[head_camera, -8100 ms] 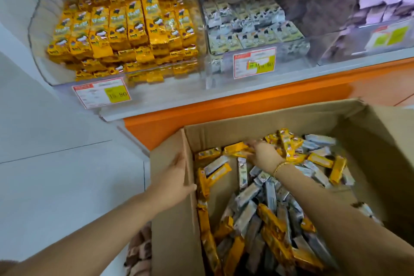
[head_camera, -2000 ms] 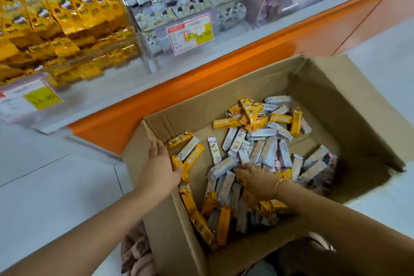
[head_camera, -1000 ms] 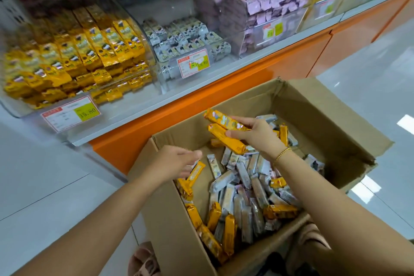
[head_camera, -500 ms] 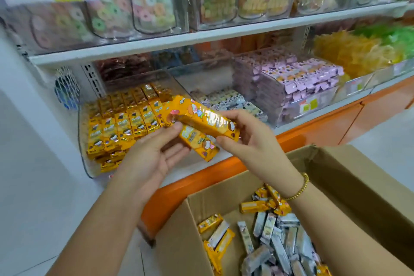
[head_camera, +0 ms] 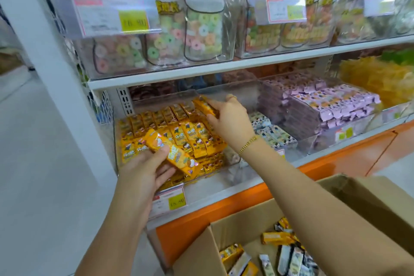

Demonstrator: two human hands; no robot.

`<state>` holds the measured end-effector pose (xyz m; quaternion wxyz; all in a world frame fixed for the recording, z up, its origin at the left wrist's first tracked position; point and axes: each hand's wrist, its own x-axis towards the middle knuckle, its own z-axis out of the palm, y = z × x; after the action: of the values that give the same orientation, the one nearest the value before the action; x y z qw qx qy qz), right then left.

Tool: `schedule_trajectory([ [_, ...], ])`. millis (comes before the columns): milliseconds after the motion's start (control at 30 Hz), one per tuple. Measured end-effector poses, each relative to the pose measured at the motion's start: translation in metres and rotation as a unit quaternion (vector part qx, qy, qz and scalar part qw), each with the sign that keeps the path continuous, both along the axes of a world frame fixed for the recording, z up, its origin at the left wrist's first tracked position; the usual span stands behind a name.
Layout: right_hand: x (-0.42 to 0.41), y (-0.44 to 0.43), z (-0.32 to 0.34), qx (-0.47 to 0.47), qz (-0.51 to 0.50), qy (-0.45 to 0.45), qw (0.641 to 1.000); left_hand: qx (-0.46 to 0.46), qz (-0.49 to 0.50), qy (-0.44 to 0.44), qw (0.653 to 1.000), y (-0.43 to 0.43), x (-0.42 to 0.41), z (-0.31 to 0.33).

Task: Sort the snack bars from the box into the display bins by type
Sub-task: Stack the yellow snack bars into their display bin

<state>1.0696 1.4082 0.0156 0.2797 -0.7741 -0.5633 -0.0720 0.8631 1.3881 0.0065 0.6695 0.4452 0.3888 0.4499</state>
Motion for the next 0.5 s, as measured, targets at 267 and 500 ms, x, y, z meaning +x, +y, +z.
schedule_trajectory([
  [267, -0.007, 0.065, 0.005, -0.154, -0.008, -0.204, 0.967, -0.03, -0.004, -0.011, 0.999, 0.005, 0.006, -0.008],
  [500, 0.008, 0.064, 0.043, -0.338, 0.137, -0.197, 0.91, -0.033, -0.02, -0.002, 0.999, 0.004, 0.01, -0.014],
])
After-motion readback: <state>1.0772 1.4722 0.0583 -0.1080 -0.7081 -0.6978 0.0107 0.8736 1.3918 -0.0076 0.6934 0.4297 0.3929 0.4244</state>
